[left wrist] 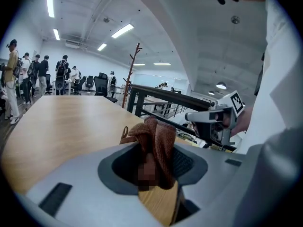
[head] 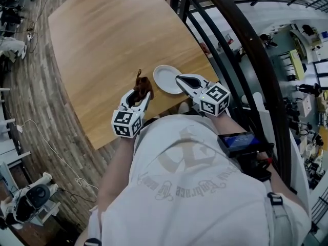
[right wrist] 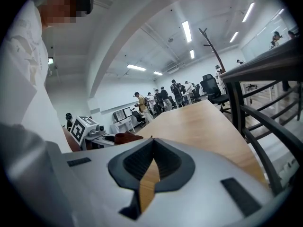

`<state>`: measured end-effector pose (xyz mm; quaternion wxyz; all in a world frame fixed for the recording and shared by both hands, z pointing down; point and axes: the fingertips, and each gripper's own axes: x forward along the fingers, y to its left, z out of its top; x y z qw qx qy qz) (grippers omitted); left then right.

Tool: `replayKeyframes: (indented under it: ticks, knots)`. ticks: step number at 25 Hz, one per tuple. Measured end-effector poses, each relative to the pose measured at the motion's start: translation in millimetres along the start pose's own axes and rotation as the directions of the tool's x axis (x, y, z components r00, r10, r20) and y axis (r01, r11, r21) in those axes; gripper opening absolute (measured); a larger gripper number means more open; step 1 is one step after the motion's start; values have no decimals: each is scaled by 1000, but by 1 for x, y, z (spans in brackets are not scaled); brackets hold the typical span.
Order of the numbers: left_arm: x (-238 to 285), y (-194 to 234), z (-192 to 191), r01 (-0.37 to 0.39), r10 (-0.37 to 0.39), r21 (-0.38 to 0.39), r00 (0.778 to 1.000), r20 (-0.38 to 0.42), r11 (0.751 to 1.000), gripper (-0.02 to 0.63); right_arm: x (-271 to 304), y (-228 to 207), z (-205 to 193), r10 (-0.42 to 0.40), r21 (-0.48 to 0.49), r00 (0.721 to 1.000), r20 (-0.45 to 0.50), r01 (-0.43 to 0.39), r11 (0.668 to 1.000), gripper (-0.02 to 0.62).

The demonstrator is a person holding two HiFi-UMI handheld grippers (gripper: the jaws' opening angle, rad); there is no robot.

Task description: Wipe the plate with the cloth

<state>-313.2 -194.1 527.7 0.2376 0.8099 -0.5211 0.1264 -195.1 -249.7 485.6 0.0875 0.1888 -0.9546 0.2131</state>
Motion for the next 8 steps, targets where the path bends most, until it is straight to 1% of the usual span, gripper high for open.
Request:
replayKeyframes:
  ticks: [8]
  knots:
    - [17,-6,0,26,-25,23,1000,-12,999,170,-3,-11,-5,-4,1,1000,1,4,1000,14]
